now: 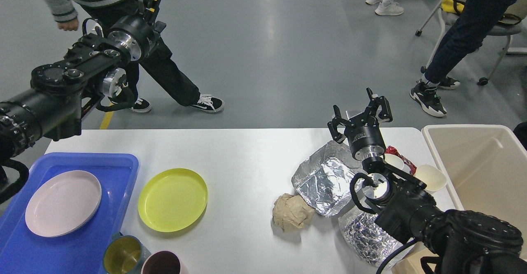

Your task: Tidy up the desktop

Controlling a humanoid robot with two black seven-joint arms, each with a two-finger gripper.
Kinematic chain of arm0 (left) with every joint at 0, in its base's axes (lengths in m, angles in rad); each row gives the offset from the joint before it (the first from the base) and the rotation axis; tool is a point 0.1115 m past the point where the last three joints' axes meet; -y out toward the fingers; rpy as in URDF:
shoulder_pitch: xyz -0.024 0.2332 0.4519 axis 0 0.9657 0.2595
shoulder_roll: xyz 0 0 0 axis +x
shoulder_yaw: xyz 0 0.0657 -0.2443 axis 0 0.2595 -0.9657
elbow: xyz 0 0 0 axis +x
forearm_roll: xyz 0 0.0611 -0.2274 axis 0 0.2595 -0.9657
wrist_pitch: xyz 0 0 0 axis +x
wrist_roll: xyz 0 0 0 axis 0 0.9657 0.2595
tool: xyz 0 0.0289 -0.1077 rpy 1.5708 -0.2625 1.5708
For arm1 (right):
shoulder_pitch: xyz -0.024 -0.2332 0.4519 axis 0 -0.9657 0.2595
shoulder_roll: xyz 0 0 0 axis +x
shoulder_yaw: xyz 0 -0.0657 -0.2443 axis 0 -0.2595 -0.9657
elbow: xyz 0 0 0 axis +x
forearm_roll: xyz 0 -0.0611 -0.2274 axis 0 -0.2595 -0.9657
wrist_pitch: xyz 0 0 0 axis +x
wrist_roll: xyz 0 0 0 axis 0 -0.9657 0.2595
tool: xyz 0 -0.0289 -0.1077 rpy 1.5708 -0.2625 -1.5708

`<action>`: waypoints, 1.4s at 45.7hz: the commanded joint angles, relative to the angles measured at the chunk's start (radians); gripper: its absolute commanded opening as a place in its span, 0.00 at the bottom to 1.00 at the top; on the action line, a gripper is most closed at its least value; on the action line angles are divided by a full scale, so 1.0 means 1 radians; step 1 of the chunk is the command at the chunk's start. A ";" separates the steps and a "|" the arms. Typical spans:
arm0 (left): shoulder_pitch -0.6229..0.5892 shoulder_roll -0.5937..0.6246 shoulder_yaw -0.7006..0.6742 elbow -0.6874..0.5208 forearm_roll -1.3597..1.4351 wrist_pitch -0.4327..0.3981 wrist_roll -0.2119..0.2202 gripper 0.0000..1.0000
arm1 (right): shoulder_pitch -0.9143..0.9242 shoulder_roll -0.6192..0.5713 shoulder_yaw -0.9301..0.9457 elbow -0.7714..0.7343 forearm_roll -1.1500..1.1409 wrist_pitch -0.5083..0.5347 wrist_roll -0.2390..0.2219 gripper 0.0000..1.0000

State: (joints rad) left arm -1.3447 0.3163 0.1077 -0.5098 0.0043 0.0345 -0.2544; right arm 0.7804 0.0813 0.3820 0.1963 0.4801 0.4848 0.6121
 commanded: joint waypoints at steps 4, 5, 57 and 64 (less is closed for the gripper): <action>-0.145 -0.016 0.216 0.001 0.002 -0.050 -0.002 0.97 | 0.000 0.000 0.000 0.000 -0.001 0.000 0.000 1.00; -0.154 -0.017 0.236 0.001 0.002 -0.062 -0.002 0.97 | 0.000 0.000 0.000 0.000 -0.001 0.000 0.000 1.00; -0.676 -0.191 1.248 -0.552 0.003 -0.716 -0.003 0.97 | 0.000 0.000 0.000 0.003 0.000 0.000 0.000 1.00; -0.665 -0.206 1.299 -0.552 0.003 -0.716 -0.003 0.97 | 0.000 0.000 0.000 0.003 -0.001 0.002 0.000 1.00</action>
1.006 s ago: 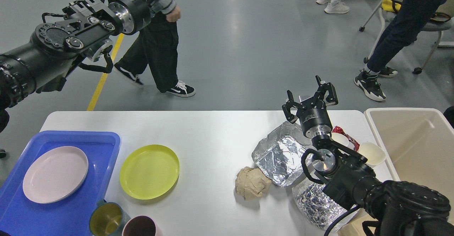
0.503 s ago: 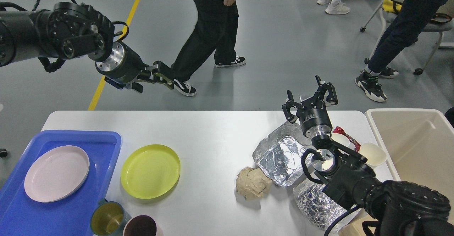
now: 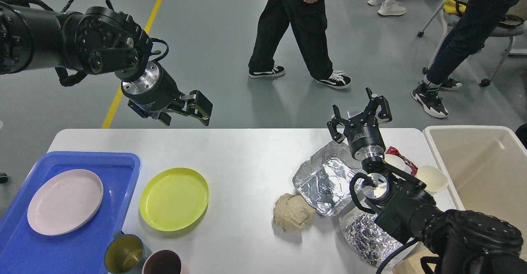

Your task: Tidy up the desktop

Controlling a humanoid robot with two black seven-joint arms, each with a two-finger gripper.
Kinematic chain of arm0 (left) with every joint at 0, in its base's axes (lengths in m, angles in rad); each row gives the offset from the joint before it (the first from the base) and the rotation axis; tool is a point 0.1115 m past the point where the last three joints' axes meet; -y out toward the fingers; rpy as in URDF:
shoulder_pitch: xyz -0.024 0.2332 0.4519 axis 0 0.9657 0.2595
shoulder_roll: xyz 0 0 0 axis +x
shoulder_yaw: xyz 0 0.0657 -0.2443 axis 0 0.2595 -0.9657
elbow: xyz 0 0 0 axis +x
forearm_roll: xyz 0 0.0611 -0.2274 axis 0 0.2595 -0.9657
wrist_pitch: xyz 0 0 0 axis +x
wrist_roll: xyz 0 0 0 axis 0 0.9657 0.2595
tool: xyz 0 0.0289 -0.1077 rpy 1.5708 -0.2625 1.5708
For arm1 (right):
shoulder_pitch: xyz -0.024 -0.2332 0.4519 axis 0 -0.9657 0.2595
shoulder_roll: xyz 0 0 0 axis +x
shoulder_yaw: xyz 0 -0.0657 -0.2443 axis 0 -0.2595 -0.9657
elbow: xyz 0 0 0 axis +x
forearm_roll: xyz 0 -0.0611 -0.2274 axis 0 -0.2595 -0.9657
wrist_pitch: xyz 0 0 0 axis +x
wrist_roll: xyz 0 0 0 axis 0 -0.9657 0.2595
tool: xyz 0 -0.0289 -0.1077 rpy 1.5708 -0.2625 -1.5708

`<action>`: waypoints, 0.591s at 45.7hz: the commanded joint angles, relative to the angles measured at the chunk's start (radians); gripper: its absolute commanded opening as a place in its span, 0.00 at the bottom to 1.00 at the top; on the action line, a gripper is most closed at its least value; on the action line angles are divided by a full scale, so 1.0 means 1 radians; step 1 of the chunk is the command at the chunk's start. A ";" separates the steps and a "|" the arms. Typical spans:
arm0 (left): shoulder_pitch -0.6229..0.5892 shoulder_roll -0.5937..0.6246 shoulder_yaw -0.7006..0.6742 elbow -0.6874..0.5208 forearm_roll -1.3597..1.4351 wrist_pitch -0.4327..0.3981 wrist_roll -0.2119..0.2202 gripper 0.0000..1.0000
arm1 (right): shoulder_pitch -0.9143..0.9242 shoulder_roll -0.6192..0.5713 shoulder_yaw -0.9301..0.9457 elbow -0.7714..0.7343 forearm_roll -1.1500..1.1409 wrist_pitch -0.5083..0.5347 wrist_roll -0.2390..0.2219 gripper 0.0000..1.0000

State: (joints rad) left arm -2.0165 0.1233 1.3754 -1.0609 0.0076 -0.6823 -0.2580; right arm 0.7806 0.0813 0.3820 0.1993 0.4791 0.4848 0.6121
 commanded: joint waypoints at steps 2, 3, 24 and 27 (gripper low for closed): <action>0.010 -0.020 0.031 -0.001 0.000 0.001 0.000 0.97 | 0.000 0.000 0.000 0.000 0.000 0.001 0.000 1.00; 0.012 -0.024 0.031 -0.001 0.000 0.001 0.000 0.97 | 0.000 0.000 0.000 0.000 0.000 0.001 0.000 1.00; 0.088 -0.039 0.027 -0.001 0.000 0.001 0.000 0.97 | 0.000 0.002 0.000 0.000 0.001 0.001 0.000 1.00; 0.091 -0.039 0.027 -0.001 0.000 0.001 0.000 0.97 | 0.000 0.002 0.000 0.000 0.001 0.001 0.000 1.00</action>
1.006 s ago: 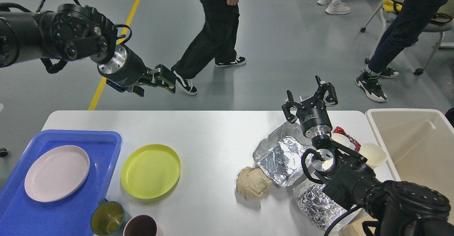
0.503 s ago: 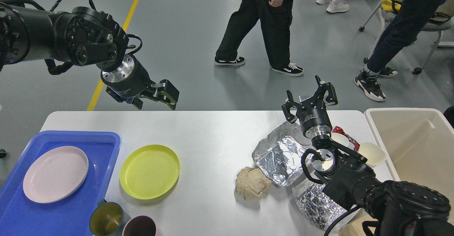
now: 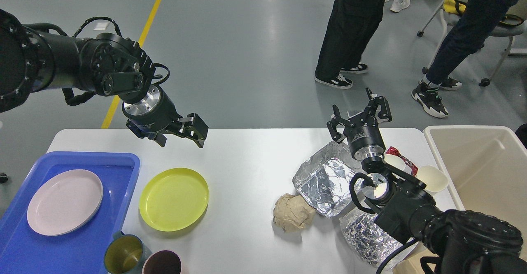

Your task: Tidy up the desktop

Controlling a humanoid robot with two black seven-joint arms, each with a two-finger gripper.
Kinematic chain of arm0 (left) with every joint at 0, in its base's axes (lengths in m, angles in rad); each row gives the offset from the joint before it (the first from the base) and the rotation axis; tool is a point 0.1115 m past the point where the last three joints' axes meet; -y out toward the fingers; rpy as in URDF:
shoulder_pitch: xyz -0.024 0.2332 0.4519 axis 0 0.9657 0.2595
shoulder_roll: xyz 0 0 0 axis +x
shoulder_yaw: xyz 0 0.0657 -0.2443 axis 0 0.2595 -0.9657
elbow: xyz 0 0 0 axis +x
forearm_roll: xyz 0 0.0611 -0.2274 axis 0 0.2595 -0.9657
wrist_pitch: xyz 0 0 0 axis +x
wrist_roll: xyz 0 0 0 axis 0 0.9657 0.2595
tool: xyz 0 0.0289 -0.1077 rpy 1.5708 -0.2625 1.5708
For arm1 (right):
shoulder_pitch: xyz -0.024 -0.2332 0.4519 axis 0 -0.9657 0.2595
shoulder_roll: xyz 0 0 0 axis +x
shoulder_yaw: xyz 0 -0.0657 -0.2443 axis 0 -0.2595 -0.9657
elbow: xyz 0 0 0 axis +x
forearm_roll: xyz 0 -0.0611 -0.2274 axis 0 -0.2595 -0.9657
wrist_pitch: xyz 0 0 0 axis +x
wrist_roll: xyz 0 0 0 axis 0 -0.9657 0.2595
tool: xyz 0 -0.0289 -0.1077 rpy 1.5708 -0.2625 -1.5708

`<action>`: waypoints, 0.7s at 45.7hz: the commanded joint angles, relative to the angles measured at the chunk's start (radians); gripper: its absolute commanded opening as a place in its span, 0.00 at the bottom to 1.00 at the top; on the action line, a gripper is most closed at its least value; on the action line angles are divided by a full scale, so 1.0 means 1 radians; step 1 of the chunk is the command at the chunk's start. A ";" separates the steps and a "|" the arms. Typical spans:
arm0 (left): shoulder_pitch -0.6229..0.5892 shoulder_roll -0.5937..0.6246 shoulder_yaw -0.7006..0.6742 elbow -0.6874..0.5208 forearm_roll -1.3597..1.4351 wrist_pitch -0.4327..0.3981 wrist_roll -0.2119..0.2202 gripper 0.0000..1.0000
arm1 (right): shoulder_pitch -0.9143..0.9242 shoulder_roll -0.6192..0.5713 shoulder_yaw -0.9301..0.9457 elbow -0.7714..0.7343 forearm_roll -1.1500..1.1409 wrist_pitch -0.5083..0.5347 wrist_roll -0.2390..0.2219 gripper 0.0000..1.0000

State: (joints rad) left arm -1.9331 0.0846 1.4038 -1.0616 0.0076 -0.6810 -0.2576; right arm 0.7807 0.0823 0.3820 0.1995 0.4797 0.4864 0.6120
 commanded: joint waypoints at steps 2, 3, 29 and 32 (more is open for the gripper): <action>0.013 -0.002 -0.003 0.000 0.000 0.000 0.000 0.97 | 0.000 0.001 0.000 0.000 -0.001 0.000 0.000 1.00; 0.016 -0.002 -0.003 0.000 0.000 0.000 0.000 0.97 | 0.000 0.001 0.000 0.000 -0.001 0.000 0.000 1.00; 0.082 -0.039 -0.014 0.000 0.000 0.000 0.000 0.97 | 0.000 -0.001 0.000 0.000 0.000 0.000 0.000 1.00; 0.079 -0.042 -0.020 0.000 0.000 0.000 0.000 0.97 | 0.000 0.001 0.000 0.000 0.000 0.000 0.000 1.00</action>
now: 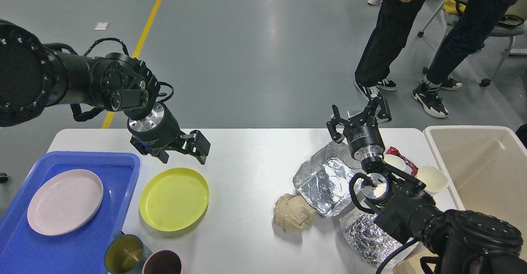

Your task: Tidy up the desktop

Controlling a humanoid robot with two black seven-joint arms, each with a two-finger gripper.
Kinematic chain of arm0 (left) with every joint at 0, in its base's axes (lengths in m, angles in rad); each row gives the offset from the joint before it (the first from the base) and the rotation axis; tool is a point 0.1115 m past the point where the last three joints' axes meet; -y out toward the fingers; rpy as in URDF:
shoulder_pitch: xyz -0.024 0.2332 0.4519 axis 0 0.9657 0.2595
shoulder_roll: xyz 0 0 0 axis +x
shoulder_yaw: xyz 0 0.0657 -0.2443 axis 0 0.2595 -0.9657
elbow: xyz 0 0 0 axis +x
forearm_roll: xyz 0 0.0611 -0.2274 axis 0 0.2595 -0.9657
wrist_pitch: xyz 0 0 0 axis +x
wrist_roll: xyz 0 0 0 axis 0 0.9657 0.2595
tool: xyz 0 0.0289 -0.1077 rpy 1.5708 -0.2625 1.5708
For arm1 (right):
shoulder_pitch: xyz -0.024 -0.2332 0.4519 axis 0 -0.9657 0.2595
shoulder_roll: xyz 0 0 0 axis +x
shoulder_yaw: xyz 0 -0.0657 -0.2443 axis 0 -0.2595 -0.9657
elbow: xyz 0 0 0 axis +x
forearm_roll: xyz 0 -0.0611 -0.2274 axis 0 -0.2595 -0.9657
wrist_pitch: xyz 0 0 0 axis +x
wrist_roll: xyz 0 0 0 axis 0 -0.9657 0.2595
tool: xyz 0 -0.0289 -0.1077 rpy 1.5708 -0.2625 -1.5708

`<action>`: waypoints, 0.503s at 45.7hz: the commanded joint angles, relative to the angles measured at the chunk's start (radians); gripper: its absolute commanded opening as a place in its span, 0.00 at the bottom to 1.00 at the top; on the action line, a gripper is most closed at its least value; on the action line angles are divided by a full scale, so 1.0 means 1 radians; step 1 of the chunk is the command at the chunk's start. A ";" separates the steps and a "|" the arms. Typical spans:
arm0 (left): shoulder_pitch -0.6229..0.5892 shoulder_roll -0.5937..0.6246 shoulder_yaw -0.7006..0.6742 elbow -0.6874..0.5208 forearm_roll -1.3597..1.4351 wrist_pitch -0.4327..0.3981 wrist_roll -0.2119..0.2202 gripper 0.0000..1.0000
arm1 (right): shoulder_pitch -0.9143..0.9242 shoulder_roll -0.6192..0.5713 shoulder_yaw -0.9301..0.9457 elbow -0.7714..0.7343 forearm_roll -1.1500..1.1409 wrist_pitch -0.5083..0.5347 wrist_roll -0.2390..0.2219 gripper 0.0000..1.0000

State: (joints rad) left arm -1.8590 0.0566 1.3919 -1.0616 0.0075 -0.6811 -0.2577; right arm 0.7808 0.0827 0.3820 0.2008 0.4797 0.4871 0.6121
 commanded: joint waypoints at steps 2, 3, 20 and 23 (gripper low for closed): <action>0.000 -0.012 -0.013 0.000 0.000 0.000 0.000 0.97 | 0.000 0.000 0.000 -0.001 -0.001 -0.001 0.000 1.00; -0.003 -0.012 -0.013 0.000 -0.001 0.002 0.000 0.97 | 0.000 0.000 0.000 -0.001 -0.001 -0.001 0.000 1.00; 0.003 -0.018 -0.013 0.000 -0.001 0.000 0.000 0.97 | 0.000 -0.001 0.000 -0.001 -0.001 -0.001 0.000 1.00; 0.006 -0.018 -0.013 0.000 -0.001 0.000 0.000 0.97 | 0.000 -0.001 0.000 -0.001 0.000 -0.001 0.000 1.00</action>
State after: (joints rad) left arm -1.8615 0.0385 1.3790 -1.0615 0.0064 -0.6806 -0.2577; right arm 0.7808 0.0815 0.3820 0.1994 0.4794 0.4863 0.6121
